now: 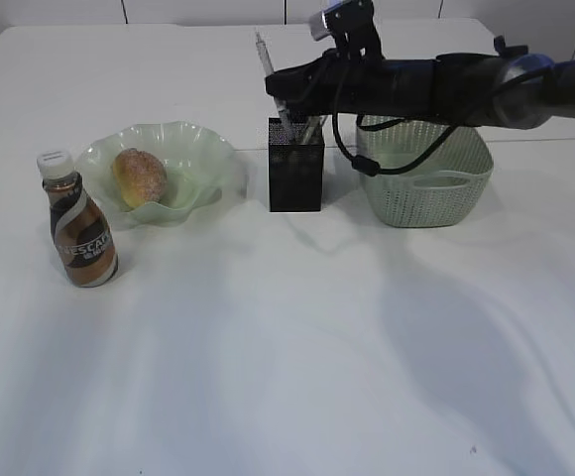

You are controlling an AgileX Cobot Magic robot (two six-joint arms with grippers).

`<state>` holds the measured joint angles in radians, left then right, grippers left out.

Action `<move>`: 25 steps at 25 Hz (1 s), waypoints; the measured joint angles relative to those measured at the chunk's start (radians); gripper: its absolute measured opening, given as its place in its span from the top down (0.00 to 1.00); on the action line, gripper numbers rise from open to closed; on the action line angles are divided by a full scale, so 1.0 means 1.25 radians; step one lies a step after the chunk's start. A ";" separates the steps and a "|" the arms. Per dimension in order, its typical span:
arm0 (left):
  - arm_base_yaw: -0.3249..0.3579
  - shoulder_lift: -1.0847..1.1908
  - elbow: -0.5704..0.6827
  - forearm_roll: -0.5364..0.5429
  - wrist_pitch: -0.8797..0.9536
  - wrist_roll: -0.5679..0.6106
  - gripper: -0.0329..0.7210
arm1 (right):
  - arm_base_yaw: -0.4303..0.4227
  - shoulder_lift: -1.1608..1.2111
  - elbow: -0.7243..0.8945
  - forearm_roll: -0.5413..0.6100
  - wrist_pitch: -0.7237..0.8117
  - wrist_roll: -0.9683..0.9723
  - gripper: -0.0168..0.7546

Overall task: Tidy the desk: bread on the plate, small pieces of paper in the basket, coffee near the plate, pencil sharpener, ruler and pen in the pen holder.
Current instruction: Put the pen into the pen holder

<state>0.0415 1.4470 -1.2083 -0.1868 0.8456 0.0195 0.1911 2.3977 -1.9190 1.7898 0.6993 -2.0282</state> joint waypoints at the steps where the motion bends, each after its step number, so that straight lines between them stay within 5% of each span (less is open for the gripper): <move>1: 0.000 0.000 0.000 0.000 0.000 0.000 0.59 | 0.000 0.005 0.000 0.000 0.000 0.000 0.84; 8: 0.000 0.000 0.000 0.000 0.000 0.002 0.59 | 0.000 0.007 -0.002 0.000 0.000 -0.020 0.81; 12: 0.000 0.000 0.000 0.000 0.000 0.002 0.59 | 0.000 0.007 -0.003 0.000 0.000 -0.023 0.55; 16: 0.000 0.000 0.000 0.000 0.000 0.002 0.59 | 0.000 0.007 -0.003 0.000 0.000 -0.023 0.46; 22: 0.000 0.000 0.000 0.000 0.000 0.002 0.59 | 0.000 0.007 -0.005 0.000 0.000 -0.023 0.45; 25: 0.000 0.000 0.000 0.000 0.000 0.002 0.59 | 0.000 0.007 -0.061 0.000 0.123 -0.021 0.46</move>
<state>0.0415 1.4470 -1.2083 -0.1868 0.8456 0.0223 0.1911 2.4065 -1.9949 1.7898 0.8529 -2.0547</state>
